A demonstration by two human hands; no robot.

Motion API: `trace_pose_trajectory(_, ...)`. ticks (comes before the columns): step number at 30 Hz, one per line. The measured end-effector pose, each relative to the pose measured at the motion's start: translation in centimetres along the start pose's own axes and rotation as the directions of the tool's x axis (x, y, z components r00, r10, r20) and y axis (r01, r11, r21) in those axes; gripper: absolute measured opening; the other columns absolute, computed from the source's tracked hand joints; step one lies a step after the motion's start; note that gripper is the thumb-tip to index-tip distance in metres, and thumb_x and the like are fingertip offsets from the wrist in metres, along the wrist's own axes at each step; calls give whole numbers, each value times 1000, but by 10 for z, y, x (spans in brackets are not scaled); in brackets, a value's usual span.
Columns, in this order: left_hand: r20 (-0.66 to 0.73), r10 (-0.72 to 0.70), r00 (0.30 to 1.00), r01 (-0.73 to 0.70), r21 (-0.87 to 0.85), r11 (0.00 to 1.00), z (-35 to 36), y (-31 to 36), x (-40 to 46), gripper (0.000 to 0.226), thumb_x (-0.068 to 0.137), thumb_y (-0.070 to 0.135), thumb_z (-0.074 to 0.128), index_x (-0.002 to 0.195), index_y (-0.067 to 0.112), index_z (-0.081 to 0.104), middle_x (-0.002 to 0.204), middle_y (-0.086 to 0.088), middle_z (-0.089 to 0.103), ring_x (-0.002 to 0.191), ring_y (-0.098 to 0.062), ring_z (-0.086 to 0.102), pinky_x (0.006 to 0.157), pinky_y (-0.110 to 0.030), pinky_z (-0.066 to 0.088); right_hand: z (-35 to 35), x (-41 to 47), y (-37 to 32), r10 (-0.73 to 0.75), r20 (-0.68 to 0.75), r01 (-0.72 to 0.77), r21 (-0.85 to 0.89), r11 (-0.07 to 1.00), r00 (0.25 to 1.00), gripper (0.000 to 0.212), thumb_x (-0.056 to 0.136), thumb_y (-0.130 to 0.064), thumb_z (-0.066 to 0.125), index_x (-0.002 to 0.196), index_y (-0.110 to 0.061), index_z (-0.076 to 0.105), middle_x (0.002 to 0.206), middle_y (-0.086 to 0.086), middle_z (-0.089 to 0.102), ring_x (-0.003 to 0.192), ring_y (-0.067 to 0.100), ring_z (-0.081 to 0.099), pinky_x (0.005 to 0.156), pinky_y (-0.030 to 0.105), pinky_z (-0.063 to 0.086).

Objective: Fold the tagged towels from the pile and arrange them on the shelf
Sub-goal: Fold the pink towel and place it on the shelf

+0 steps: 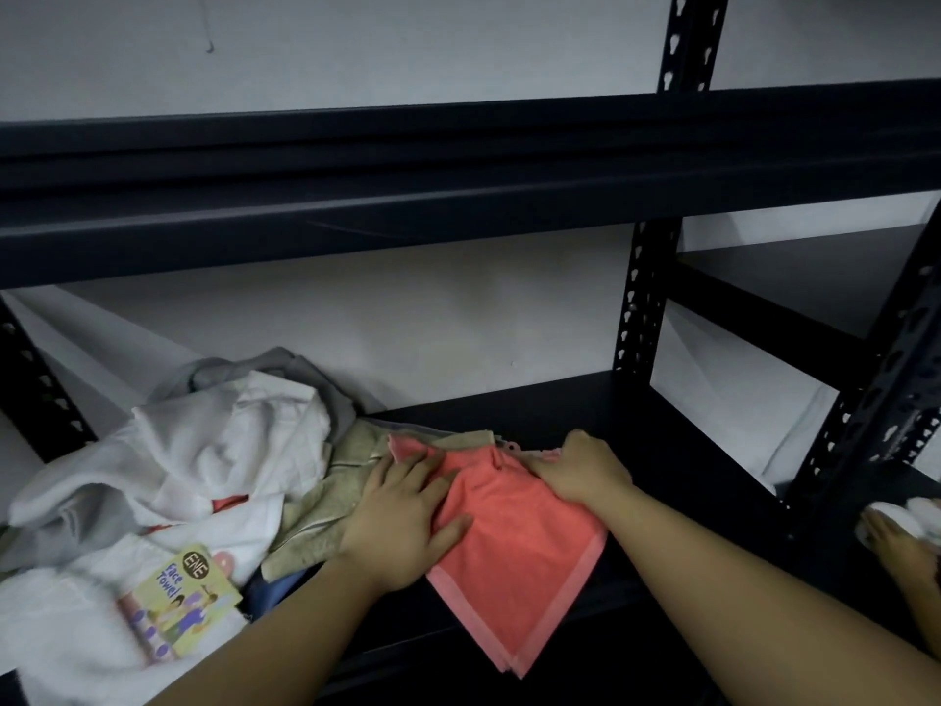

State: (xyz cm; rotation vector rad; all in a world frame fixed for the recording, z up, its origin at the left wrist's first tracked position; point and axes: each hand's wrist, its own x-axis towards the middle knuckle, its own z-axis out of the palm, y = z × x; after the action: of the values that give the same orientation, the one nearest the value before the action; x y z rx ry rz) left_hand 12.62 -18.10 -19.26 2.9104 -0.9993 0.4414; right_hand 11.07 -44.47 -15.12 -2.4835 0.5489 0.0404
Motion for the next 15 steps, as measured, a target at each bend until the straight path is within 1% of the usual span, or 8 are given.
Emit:
trace_pose_trajectory(3, 22, -35, 999, 36, -39, 999, -3, 3, -3, 73, 97, 77, 23, 151, 33, 46, 162, 5, 39, 152, -21, 30, 127, -51, 12, 1, 7, -2, -10, 31, 5, 158, 987, 999, 58, 74, -67, 81, 81, -13, 59, 76, 3, 63, 65, 17, 62, 50, 28, 43)
trace_pose_trajectory(5, 35, -46, 998, 48, -60, 997, -6, 5, -6, 72, 96, 76, 24, 153, 35, 42, 164, 8, 35, 154, -18, 25, 128, -47, 5, 3, 13, 4, -40, 17, 35, 214, 976, 999, 41, 81, -48, 84, 82, -12, 62, 81, 5, 67, 70, 19, 64, 58, 35, 54)
trace_pose_trajectory(6, 38, -43, 998, 46, -72, 996, -8, 6, -7, 71, 96, 76, 24, 152, 36, 42, 163, 9, 35, 153, -17, 25, 128, -46, 4, 4, 14, 8, -63, 4, 60, 244, 968, 998, 31, 84, -37, 83, 84, -13, 64, 84, 6, 68, 73, 19, 65, 66, 38, 57)
trace_pose_trajectory(7, 36, -39, 999, 42, -91, 995, -10, 7, -8, 71, 96, 77, 23, 150, 37, 44, 162, 10, 37, 152, -15, 27, 128, -47, 6, 4, 12, 12, -79, -6, 77, 296, 952, 997, 25, 86, -29, 82, 85, -12, 64, 84, 6, 68, 74, 18, 64, 67, 38, 57)
trace_pose_trajectory(9, 28, -41, 999, 45, -169, 985, -18, 9, -8, 70, 95, 80, 18, 143, 40, 49, 152, 13, 48, 145, -13, 36, 126, -50, 12, -1, 5, 16, -104, 1, 94, 425, 901, 995, 20, 85, -20, 83, 87, -8, 67, 86, 8, 70, 74, 17, 63, 64, 32, 53)
trace_pose_trajectory(11, 10, -89, 996, 87, -323, 942, -31, 12, -4, 67, 96, 77, 14, 131, 39, 56, 136, 15, 60, 133, -11, 49, 121, -47, 23, -9, -5, 17, -149, -15, 135, 518, 845, 989, 18, 85, -17, 83, 90, -7, 69, 91, 14, 74, 77, 16, 66, 66, 32, 53)
trace_pose_trajectory(13, 7, -195, 981, 167, -541, 824, -48, 13, 7, 56, 96, 73, 20, 117, 37, 58, 118, 13, 68, 116, -13, 60, 109, -40, 38, -21, -20, 15, -195, -73, 201, 584, 786, 978, 13, 87, -14, 81, 89, -10, 69, 88, 11, 74, 74, 14, 65, 67, 31, 52)
trace_pose_trajectory(15, 24, -300, 954, 238, -670, 703, -64, 15, 21, 45, 98, 68, 34, 119, 35, 57, 111, 13, 68, 109, -13, 63, 96, -30, 43, -33, -39, 12, -232, -154, 276, 638, 719, 960, 12, 88, -12, 80, 87, -11, 68, 78, 6, 69, 69, 14, 59, 65, 31, 47)
